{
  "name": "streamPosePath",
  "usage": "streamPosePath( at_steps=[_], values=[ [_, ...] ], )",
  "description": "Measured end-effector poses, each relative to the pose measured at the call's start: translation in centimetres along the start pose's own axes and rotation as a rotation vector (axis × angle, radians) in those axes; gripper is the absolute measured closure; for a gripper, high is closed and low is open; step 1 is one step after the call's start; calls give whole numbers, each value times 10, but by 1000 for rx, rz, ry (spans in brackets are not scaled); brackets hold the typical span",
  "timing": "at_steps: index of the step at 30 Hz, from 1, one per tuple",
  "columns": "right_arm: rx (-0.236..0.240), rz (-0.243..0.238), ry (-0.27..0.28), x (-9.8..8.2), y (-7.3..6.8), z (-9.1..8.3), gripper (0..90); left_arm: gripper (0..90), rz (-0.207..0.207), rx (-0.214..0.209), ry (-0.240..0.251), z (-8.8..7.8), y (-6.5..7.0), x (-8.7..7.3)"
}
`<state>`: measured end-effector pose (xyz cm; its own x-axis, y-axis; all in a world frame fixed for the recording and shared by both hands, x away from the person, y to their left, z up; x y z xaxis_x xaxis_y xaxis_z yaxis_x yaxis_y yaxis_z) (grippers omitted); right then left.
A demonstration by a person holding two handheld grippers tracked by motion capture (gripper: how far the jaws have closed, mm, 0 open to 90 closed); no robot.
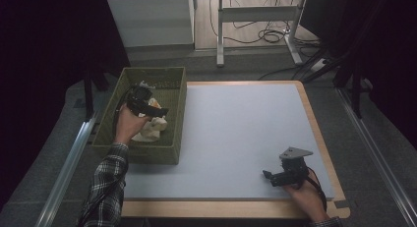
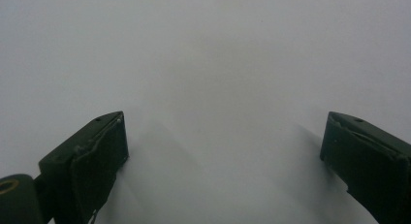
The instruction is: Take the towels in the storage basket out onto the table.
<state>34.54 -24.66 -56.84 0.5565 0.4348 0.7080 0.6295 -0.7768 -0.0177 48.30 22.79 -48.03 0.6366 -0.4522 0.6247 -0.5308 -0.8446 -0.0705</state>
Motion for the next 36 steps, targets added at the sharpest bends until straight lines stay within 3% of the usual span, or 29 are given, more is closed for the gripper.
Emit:
streamPosePath(
  at_steps=[2, 4, 5, 6, 8, 10, 14, 16, 22, 28, 29, 30, 31, 32, 36],
  values=[
    [1, 1, 1, 0, 0, 0, 31, 0, -9, 4, -20, 4, -2, -2],
    [1, 1, 2, 0, 0, 0, 31, 0, -24, 14, -75, 14, -10, -8],
    [1, 1, 2, 0, 0, 0, 31, 0, -24, 14, -75, 14, -10, -8],
    [1, 1, 2, 0, 0, 0, 31, 0, -40, 21, -110, 20, -15, -12],
    [1, 1, 2, 0, 0, 0, 31, 0, -47, 22, -125, 22, -17, -13],
    [1, 1, 2, 0, 0, 0, 31, 0, -74, 29, -194, 32, -25, -20],
    [1, 1, 2, 0, 0, 0, 31, 1, -99, 38, -246, 39, -33, -27],
    [1, 1, 2, 0, 0, 0, 31, 1, -114, 47, -315, 47, -38, -34],
    [1, 1, 2, 0, 0, 0, 31, 2, -135, 49, -391, 55, -44, -39],
    [1, 2, 2, 0, 0, 0, 31, 25, -202, 2, -462, 62, -47, -47],
    [1, 1, 2, 0, 0, 0, 31, 32, -232, -36, -501, 65, -45, -51],
    [1, 1, 2, 0, 0, 0, 31, 46, -245, -57, -510, 65, -44, -52],
    [1, 1, 2, 0, 0, 0, 31, 75, -245, -57, -510, 65, -44, -52],
    [2, 2, 2, 0, 0, 0, 31, 137, -276, -90, -492, 64, -43, -51],
    [1, 2, 1, 0, 0, 0, 31, 351, -277, -122, -481, 60, -41, -50]
  ],
)
Point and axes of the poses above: each handheld gripper's, and its own axes: z roughly forward along the jaws, x roughly out of its top, y roughly to its right, the point moved 5 cm from there along z, roughly forward along the jaws, and after that the axes turned 5 degrees about z, right-handed, at the moved point
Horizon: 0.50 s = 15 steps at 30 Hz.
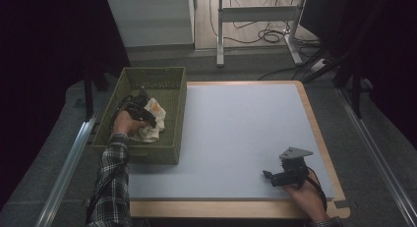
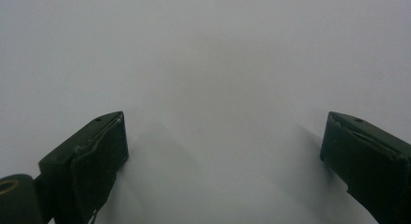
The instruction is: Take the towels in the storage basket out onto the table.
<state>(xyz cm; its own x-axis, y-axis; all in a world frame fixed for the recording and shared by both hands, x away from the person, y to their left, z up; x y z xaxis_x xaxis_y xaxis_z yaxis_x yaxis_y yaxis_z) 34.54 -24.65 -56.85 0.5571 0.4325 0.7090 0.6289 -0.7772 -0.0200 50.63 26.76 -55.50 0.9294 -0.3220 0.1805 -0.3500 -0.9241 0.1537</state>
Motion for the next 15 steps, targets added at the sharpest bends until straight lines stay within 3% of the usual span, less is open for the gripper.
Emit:
streamPosePath(
  at_steps=[2, 3, 4, 5, 6, 12, 15],
  values=[
    [0, 0, 0, 0, 0, 0, 31, 459, 7, 4, -1, -1, 0, 0],
    [0, 0, 0, 0, 0, 0, 31, 543, 7, -65, 14, -2, 3, -1],
    [0, 0, 0, 0, 0, 0, 31, 647, 7, -65, 14, -2, 3, -1],
    [0, 0, 0, 0, 0, 0, 31, 647, 11, -77, 16, -2, 4, 0],
    [1, 1, 0, 0, 0, 0, 31, 709, 20, -79, 13, -2, 6, -1],
    [0, -1, 0, 0, 0, 0, 31, 747, 49, -61, 16, -6, 8, -1],
    [1, 2, 0, 0, 0, 0, 31, 748, 62, -43, 46, -11, 9, -1]
  ],
)
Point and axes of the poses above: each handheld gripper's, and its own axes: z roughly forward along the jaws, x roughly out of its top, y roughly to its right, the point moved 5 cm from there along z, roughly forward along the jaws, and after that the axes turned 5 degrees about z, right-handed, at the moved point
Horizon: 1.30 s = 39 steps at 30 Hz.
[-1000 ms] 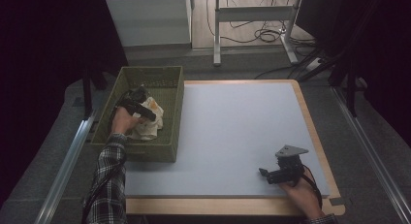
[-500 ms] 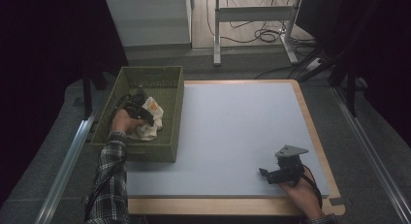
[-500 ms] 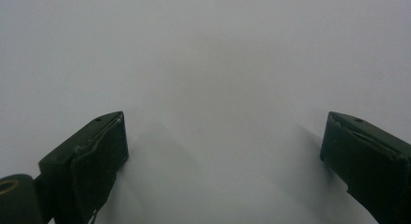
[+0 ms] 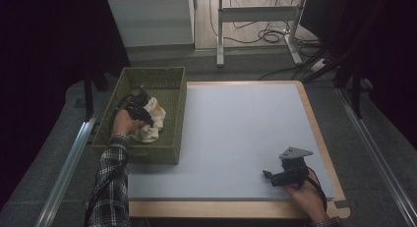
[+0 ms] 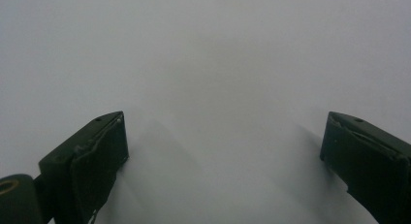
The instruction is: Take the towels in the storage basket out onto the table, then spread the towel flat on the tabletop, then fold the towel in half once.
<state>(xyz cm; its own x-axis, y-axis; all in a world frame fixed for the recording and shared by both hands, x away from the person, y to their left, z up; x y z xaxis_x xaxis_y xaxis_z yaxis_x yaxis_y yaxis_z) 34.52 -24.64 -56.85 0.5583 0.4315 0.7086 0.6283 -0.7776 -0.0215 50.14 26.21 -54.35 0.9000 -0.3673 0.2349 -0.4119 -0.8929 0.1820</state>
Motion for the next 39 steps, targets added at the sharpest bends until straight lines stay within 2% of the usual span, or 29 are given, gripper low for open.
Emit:
streamPosePath(
  at_steps=[1, 4, 7, 8, 12, 13, 14, 16, 17, 27, 29, 31, 34, 39],
  values=[
    [0, 0, 0, 0, 0, 0, 31, 747, 0, 0, 0, 0, 0, 0],
    [0, -1, 1, 0, 0, 0, 31, 746, 13, 22, 41, -7, 1, 0],
    [0, -1, 1, 0, 0, 0, 31, 746, 14, 25, 85, -17, 1, -1],
    [0, -1, 1, 0, 0, 0, 31, 746, 14, 25, 85, -17, 1, -1],
    [-1, -1, 1, 0, 0, 0, 31, 745, 29, 30, 176, -38, 3, -3],
    [-1, -1, 1, 0, 0, 0, 31, 744, 29, 30, 176, -38, 3, -3],
    [-1, -2, 1, 0, 0, 0, 31, 744, 37, 36, 209, -45, 5, -4],
    [0, -1, 0, 0, 0, 0, 31, 744, 42, 39, 219, -47, 5, -4],
    [-1, -1, 0, 0, 0, 0, 31, 744, 49, 41, 250, -53, 8, -5],
    [-2, -2, -2, 0, 0, 0, 31, 745, 85, 49, 330, -70, 16, -8],
    [-1, -2, 0, 0, 0, 0, 31, 745, 101, 45, 365, -77, 21, -9],
    [-1, -2, 0, 0, 0, 0, 31, 745, 105, 46, 370, -79, 22, -9],
    [-2, -2, -2, 0, 0, 0, 31, 745, 124, 49, 421, -89, 30, -9],
    [-1, -1, -1, 0, 0, 0, 31, 745, 147, 61, 461, -103, 38, -9]
  ],
)
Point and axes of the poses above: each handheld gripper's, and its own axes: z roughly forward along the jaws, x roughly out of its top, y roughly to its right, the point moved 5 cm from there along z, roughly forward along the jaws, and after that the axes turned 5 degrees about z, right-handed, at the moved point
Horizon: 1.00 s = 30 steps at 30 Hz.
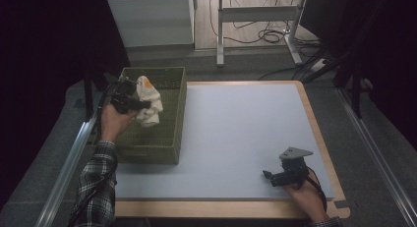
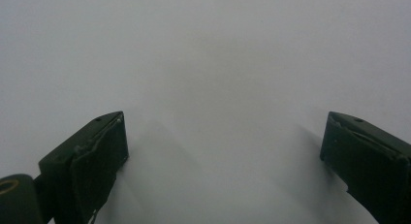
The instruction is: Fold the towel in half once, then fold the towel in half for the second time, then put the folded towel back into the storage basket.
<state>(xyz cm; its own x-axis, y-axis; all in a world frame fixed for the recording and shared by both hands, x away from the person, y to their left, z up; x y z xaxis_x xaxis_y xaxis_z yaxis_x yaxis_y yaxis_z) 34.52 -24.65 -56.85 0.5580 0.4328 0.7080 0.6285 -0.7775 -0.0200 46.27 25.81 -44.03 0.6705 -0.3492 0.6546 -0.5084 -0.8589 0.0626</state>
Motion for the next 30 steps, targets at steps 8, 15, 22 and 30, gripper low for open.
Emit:
streamPosePath(
  at_steps=[8, 15, 22, 30],
  values=[
    [-1, -1, -1, 0, 0, 0, 31, 745, 18, -12, 61, -15, 11, 8],
    [0, -1, 1, 0, 0, 0, 31, 745, 33, -22, 128, -31, 20, 14],
    [-1, -2, -1, 0, 0, 0, 31, 745, 52, -37, 170, -40, 31, 19],
    [0, -1, 1, 0, 0, 0, 31, 745, 76, -52, 206, -46, 42, 26]
  ],
)
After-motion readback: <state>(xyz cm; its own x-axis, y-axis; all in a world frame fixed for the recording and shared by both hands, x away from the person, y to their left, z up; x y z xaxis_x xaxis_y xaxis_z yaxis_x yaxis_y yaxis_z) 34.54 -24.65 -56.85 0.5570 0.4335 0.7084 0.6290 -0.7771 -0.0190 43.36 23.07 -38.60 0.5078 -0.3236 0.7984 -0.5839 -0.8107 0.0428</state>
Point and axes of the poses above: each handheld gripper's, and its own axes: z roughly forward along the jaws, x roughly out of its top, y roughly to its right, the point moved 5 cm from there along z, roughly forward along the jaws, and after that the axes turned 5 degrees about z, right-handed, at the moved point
